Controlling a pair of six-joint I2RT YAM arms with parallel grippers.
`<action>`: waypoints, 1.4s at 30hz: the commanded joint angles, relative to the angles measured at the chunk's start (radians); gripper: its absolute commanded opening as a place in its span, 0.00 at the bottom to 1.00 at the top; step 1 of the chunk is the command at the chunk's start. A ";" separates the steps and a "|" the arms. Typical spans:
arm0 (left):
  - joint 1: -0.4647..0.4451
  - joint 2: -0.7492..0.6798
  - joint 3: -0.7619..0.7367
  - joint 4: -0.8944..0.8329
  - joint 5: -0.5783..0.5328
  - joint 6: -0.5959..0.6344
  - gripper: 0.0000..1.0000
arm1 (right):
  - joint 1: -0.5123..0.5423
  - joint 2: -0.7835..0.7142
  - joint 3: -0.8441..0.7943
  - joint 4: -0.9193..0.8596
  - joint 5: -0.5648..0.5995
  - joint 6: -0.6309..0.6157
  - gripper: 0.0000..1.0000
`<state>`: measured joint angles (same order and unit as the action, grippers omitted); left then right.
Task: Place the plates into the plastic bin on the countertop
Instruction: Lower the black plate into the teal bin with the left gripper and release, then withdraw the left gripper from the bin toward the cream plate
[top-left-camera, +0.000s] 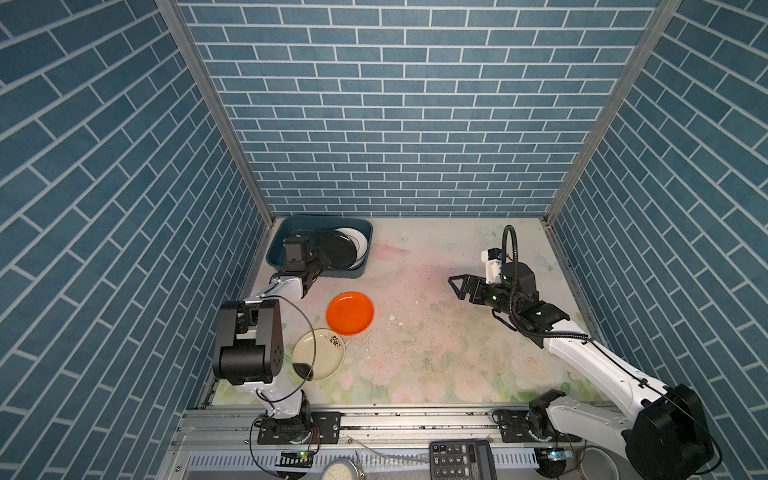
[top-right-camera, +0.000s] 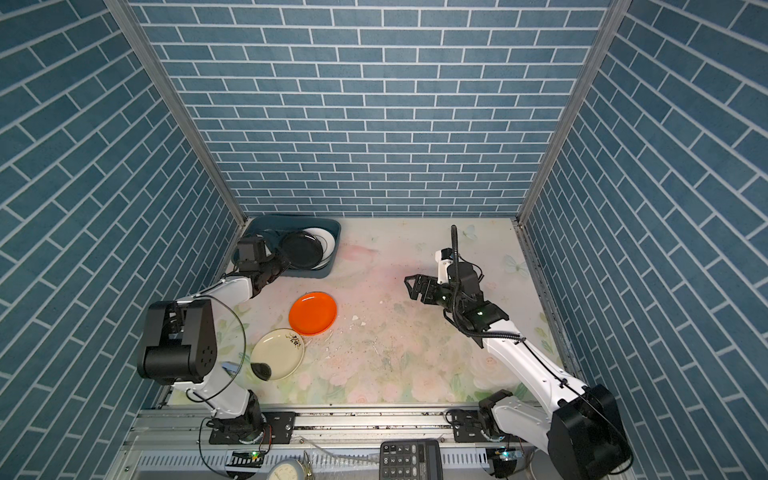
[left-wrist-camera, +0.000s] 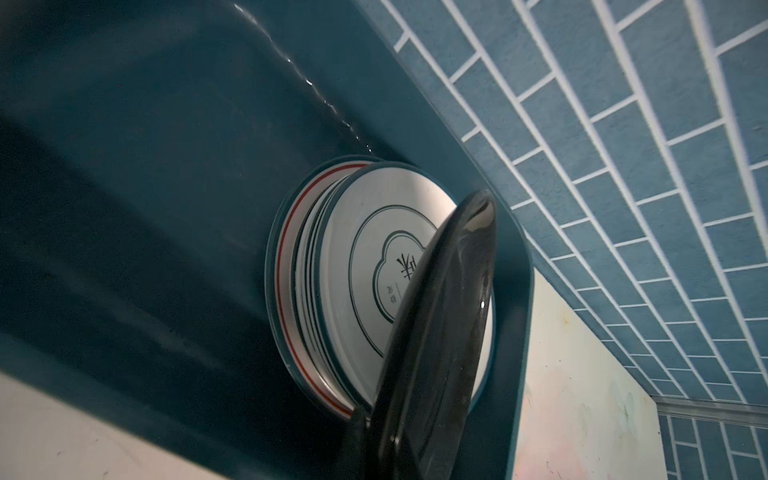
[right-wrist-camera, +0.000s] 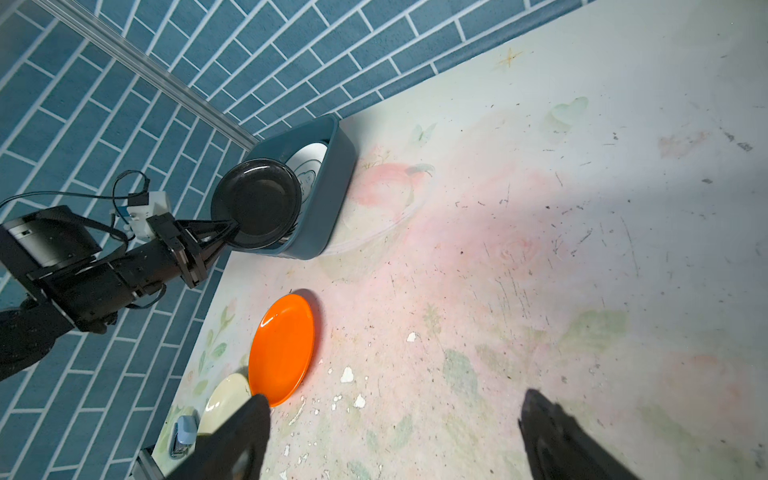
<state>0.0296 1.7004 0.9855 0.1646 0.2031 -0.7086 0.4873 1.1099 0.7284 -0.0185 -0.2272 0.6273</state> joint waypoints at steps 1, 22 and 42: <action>0.004 0.044 0.069 -0.032 0.005 0.035 0.00 | -0.006 -0.034 -0.005 -0.023 0.024 -0.032 0.94; -0.080 -0.047 0.206 -0.335 -0.166 0.290 0.99 | -0.007 0.000 0.003 -0.016 0.029 -0.040 0.95; -0.188 -0.560 -0.173 -0.534 -0.405 0.250 0.99 | -0.010 0.007 0.006 -0.020 0.010 -0.049 0.94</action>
<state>-0.1612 1.1927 0.8486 -0.3138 -0.1371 -0.4240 0.4828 1.1263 0.7284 -0.0521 -0.2058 0.5949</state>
